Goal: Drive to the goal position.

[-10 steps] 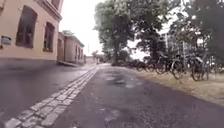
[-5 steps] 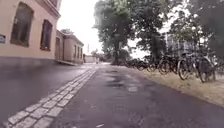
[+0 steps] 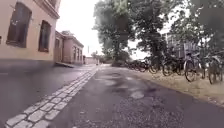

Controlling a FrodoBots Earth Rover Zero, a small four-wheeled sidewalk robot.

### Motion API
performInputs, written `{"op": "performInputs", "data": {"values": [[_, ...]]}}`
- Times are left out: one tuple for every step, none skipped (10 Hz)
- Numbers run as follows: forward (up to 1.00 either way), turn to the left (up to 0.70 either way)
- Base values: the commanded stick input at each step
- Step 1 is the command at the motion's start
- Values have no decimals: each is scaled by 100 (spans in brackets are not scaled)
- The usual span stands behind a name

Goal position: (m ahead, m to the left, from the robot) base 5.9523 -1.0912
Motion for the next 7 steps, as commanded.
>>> {"op": "performInputs", "data": {"values": [[70,0],[70,0],[70,0],[70,0],[70,0],[70,0],[70,0]]}}
